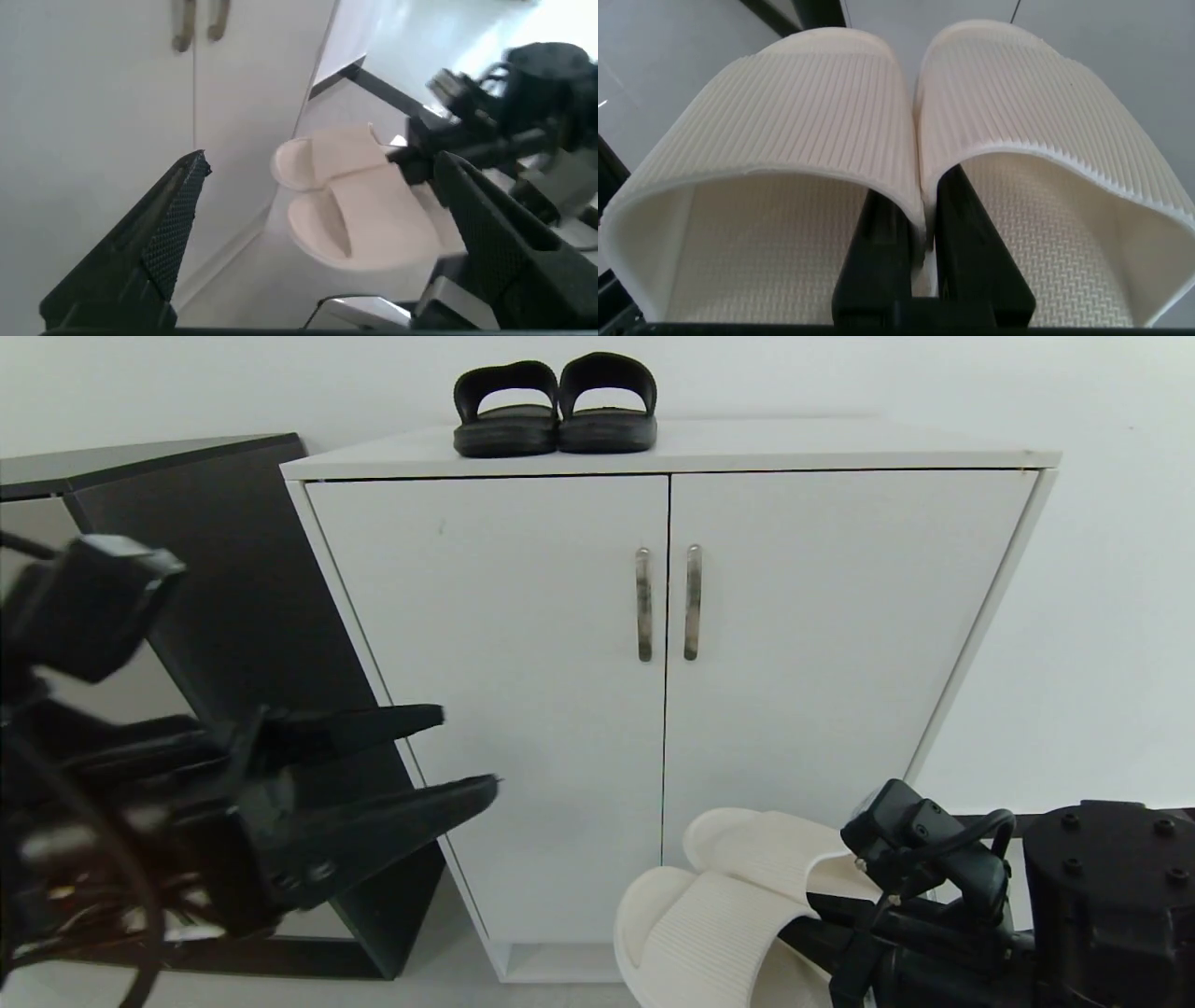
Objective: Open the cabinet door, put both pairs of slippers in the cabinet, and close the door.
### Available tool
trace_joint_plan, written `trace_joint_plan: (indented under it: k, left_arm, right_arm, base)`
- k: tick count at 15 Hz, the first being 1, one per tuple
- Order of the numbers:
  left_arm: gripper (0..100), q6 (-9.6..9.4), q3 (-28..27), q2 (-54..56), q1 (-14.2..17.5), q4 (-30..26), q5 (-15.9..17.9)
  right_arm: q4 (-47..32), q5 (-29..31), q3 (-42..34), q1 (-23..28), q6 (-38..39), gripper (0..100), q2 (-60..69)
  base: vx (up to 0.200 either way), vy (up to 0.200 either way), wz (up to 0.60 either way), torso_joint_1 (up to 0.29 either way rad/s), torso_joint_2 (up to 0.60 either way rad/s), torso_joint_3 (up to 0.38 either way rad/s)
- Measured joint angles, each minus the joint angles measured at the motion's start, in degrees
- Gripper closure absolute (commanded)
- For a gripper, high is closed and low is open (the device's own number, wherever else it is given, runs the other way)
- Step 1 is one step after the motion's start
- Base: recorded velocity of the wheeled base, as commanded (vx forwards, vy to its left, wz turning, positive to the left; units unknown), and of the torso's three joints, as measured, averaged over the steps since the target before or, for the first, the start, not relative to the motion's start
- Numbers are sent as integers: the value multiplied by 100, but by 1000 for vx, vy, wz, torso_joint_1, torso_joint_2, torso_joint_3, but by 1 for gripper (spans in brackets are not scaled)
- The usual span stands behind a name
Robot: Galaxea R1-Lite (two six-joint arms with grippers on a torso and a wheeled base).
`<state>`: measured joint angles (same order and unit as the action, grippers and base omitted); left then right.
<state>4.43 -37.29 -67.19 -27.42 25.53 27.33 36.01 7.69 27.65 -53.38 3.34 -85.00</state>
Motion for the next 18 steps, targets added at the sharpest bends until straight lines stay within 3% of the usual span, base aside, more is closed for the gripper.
trace_joint_plan:
  k: [3, 6, 12, 13, 15, 18]
  left_arm:
    - [0, 72, -669, -1150, -664, 683, -440]
    - [0, 305, -1434, -1932, -1047, 936, -522]
    - [0, 873, -2864, -2977, -1150, 808, -122]
    - [0, 881, -3078, -3121, -1150, 688, -158]
    - [0, 863, -3388, -3344, -1172, 567, -577]
    - [0, 773, -3504, -3484, -1172, 547, -777]
  right_arm:
    - [17, -11, -4, 0, 16, 100, -17]
    - [50, -12, -12, 0, 16, 100, -22]
    - [55, -15, -21, 5, 24, 100, -20]
    - [52, -20, -21, 5, 27, 100, -22]
    - [55, -48, -15, 33, 79, 100, -27]
    - [52, -116, -9, 44, 98, 100, -38]
  base:
    - [0, 0, 0, 0, 0, 0]
    - [0, 0, 0, 0, 0, 0]
    - [0, 0, 0, 0, 0, 0]
    - [0, 0, 0, 0, 0, 0]
    - [0, 0, 0, 0, 0, 0]
    - [0, 0, 0, 0, 0, 0]
